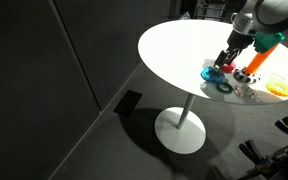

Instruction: Put the blue ring to the right

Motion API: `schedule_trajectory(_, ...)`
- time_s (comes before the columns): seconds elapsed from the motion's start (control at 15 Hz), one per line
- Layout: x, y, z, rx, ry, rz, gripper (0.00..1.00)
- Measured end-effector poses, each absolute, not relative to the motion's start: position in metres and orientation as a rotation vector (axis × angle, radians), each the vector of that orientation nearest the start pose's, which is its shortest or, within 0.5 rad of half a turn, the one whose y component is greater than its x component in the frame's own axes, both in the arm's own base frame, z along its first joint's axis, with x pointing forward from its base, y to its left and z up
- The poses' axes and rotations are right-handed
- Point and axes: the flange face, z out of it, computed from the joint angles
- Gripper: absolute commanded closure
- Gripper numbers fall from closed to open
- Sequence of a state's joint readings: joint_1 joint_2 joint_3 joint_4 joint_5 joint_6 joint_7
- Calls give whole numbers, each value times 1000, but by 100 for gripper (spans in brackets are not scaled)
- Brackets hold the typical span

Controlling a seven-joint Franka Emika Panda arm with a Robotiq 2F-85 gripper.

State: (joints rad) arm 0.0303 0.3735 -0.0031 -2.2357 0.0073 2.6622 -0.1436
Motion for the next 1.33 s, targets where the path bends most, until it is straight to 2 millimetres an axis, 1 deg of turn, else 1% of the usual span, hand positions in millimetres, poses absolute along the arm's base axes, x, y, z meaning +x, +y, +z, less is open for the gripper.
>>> schedule_trajectory(0.07, 552, 15, 205, -3134, -257, -85, 0)
schedule_trajectory(0.13, 554, 14, 206, -3137, -254, -89, 2)
schedule_trajectory(0.33, 556, 13, 206, -3143, -239, -92, 11)
schedule_trajectory(0.4, 556, 12, 206, -3144, -234, -93, 10)
schedule_trajectory(0.47, 557, 11, 206, -3145, -230, -93, 15)
schedule_trajectory(0.73, 558, 9, 205, -3148, -209, -94, 7)
schedule_trajectory(0.93, 558, 6, 205, -3151, -199, -93, 8)
schedule_trajectory(1.33, 557, 5, 203, -3152, -196, -76, 5)
